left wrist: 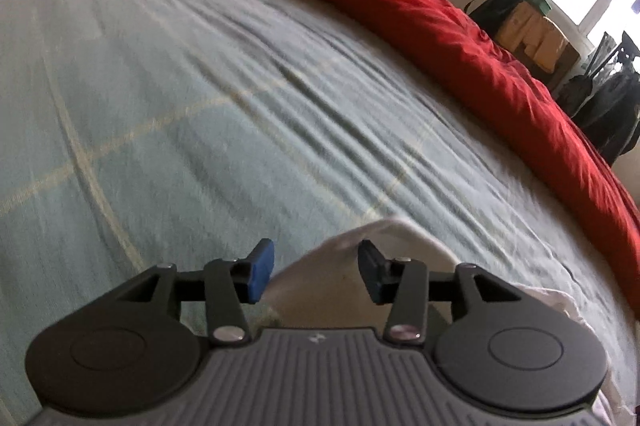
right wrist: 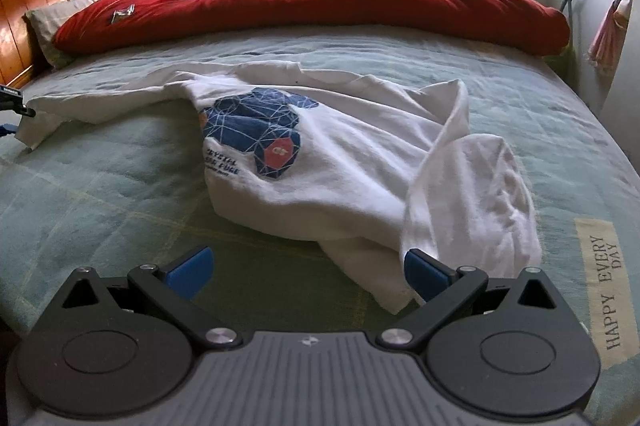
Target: Fold clothes
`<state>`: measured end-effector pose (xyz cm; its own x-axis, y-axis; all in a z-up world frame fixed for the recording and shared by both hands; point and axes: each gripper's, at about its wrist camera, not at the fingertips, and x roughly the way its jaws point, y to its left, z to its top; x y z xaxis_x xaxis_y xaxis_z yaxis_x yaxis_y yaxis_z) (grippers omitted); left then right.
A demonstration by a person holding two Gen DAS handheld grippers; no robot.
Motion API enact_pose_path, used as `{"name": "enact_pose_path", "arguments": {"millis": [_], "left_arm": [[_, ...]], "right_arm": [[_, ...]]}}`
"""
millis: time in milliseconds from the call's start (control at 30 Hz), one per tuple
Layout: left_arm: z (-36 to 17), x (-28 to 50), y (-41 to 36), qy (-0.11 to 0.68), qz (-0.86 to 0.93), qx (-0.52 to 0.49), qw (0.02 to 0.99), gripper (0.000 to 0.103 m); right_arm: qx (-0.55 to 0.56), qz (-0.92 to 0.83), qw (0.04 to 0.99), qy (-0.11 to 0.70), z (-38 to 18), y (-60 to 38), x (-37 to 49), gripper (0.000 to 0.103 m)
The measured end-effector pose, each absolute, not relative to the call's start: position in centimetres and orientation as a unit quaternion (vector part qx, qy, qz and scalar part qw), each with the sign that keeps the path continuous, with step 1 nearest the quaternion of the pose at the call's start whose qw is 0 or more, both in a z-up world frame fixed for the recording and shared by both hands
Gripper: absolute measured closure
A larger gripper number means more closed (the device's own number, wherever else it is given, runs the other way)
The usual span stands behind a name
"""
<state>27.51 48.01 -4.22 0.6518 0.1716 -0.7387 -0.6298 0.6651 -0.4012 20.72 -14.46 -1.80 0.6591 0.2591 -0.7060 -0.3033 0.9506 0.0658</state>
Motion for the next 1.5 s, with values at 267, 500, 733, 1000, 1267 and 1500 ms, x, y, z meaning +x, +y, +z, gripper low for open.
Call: {"name": "enact_pose_path", "arguments": {"millis": [267, 500, 733, 1000, 1267, 1500], "left_arm": [[-6.9, 26.1, 45.9, 0.329, 0.208, -0.356, 0.849, 0.053], [-5.9, 25.4, 45.0, 0.327, 0.201, -0.327, 0.864, 0.098], [-1.5, 23.1, 47.2, 0.29, 0.213, -0.32, 0.876, 0.099], [0.6, 20.8, 49.3, 0.287, 0.245, -0.323, 0.868, 0.102], [-0.1, 21.4, 46.7, 0.331, 0.211, -0.29, 0.873, 0.101], [-1.3, 24.0, 40.7, 0.383, 0.143, -0.241, 0.88, 0.086]], "right_arm": [[-0.033, 0.166, 0.906, 0.387, -2.0, -13.6, 20.5, 0.0], [-0.032, 0.17, 0.906, 0.386, -1.8, -13.4, 20.3, 0.0], [-0.025, 0.167, 0.909, 0.38, -1.3, -13.9, 20.2, 0.0], [-0.018, 0.174, 0.909, 0.378, -1.2, -14.0, 19.9, 0.0], [-0.014, 0.177, 0.912, 0.371, -0.7, -14.2, 19.3, 0.0], [-0.011, 0.173, 0.916, 0.361, -0.1, -15.2, 18.2, 0.0]]}}
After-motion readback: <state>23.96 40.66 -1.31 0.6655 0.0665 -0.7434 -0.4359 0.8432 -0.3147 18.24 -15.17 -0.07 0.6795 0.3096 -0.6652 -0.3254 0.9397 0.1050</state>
